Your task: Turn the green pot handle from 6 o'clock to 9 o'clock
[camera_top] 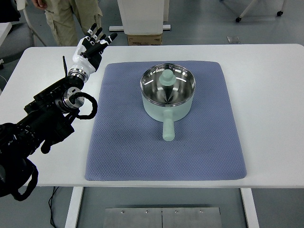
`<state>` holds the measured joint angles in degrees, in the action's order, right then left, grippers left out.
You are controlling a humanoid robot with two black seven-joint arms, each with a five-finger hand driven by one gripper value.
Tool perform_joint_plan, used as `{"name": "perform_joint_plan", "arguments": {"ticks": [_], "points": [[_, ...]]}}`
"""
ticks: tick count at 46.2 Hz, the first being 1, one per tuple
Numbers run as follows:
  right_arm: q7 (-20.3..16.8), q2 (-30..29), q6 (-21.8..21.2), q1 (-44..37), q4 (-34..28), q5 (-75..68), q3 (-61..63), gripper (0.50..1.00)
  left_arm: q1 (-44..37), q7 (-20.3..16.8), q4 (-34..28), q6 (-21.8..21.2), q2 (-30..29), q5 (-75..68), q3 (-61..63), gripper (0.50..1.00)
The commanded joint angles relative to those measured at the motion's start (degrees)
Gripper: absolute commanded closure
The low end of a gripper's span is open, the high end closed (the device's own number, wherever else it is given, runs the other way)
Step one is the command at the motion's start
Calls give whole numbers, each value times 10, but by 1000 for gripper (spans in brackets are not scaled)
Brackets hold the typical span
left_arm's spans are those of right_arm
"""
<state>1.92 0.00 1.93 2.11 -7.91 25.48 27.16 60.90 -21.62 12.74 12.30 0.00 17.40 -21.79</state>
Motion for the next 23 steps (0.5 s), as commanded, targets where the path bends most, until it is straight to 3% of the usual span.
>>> {"name": "perform_joint_plan", "arguments": {"ticks": [1, 23], "points": [[0, 0, 0, 0, 0, 0, 0, 500, 0, 0, 0, 0, 0, 0, 0, 500], [-1, 0, 0, 0, 0, 0, 0, 500, -2, 1, 0, 1, 0, -1, -1, 500]]}}
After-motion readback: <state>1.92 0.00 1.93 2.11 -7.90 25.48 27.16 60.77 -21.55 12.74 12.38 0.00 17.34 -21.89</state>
